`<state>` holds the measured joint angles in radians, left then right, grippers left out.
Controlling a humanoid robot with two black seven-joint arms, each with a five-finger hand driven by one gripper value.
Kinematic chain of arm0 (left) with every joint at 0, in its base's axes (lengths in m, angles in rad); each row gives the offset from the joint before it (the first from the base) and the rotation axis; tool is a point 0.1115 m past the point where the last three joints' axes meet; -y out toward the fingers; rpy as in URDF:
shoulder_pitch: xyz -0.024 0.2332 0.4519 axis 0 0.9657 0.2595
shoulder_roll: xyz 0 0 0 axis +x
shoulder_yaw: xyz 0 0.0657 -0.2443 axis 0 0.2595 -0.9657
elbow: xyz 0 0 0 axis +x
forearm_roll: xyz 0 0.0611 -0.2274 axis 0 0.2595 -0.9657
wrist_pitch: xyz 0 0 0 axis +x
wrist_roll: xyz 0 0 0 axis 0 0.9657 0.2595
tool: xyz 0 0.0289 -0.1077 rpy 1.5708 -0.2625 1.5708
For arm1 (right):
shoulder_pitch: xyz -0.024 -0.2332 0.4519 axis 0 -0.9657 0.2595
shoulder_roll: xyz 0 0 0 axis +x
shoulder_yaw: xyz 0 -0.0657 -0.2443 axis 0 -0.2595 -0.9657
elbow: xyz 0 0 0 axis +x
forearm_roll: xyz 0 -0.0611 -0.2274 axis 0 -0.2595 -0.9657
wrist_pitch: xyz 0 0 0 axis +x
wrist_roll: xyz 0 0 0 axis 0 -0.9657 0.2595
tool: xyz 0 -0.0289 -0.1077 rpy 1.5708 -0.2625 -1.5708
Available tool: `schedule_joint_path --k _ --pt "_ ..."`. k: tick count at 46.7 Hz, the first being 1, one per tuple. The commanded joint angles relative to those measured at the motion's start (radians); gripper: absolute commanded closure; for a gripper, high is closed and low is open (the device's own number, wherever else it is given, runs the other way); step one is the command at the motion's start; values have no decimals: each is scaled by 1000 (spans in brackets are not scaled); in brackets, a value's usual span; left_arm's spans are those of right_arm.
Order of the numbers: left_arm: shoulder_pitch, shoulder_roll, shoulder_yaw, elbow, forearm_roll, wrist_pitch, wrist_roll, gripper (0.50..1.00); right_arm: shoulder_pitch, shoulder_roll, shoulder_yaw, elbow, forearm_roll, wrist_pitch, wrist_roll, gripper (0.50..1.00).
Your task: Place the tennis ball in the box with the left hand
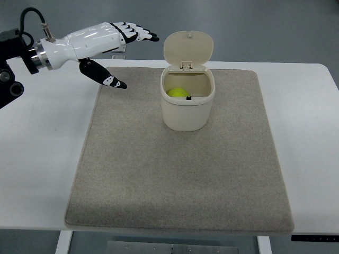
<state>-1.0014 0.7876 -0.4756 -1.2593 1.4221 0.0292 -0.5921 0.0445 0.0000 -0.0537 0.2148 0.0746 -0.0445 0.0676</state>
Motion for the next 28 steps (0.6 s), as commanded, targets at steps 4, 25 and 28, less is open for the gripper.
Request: schedule_joint_path --k 4,25,28 --pt "66 15 11 49 -279 6 0 508 0 0 0 0 -1 0 0 597" --pt "205 -2 9 112 -675 5 -2 508 0 0 0 0 -1 0 0 597" --pt "211 -4 5 113 -678 6 0 508 0 0 0 0 1 0 0 597"
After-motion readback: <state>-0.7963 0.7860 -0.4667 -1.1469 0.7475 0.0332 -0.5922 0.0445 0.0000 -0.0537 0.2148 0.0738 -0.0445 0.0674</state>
